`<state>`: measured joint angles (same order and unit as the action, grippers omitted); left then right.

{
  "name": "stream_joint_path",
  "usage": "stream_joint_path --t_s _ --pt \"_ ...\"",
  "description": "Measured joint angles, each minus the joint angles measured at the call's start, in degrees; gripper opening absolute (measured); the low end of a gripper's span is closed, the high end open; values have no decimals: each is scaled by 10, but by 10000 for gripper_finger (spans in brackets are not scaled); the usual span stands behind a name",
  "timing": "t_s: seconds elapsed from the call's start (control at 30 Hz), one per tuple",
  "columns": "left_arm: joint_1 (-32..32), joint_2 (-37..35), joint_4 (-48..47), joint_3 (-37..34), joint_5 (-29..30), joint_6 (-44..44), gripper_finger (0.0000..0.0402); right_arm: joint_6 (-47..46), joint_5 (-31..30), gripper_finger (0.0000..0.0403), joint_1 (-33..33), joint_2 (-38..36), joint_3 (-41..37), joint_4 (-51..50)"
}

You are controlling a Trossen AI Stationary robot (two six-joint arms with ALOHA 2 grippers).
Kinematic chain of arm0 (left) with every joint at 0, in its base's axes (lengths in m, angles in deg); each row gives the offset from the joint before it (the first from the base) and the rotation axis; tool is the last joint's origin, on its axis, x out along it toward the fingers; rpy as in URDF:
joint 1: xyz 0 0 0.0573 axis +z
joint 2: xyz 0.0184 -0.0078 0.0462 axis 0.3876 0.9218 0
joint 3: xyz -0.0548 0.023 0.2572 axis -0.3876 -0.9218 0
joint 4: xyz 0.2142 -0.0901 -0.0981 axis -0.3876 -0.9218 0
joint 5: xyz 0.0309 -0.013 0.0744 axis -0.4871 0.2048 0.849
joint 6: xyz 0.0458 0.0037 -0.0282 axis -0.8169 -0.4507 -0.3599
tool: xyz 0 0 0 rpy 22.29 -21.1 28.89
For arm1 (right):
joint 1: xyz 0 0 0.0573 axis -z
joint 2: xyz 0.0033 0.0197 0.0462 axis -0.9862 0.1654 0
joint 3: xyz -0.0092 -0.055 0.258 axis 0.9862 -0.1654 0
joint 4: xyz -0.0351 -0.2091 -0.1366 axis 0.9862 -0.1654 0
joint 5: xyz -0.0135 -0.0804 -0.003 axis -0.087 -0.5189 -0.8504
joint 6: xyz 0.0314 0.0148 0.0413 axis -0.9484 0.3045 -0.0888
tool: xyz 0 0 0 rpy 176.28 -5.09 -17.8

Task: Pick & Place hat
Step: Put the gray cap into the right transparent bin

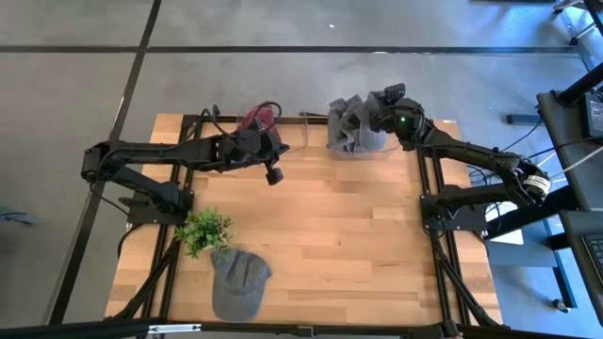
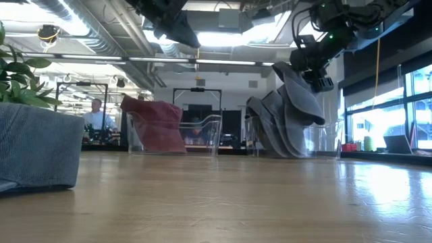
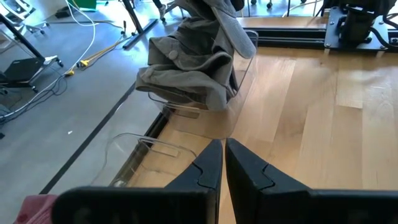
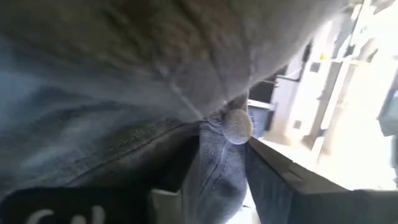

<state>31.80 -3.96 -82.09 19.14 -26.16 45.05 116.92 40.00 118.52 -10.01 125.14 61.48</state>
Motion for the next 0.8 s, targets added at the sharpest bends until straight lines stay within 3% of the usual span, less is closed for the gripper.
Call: stream_joint_path --t_s 0.37,0.57,0.8 --pt "0 0 0 0 -10 0 16 -110 39 160 0 0 0 -51" --pt "0 0 0 0 -28 4 16 -125 70 183 0 -1 0 -144" --pt "0 0 0 0 -28 1 16 -122 70 216 0 -1 0 -127"
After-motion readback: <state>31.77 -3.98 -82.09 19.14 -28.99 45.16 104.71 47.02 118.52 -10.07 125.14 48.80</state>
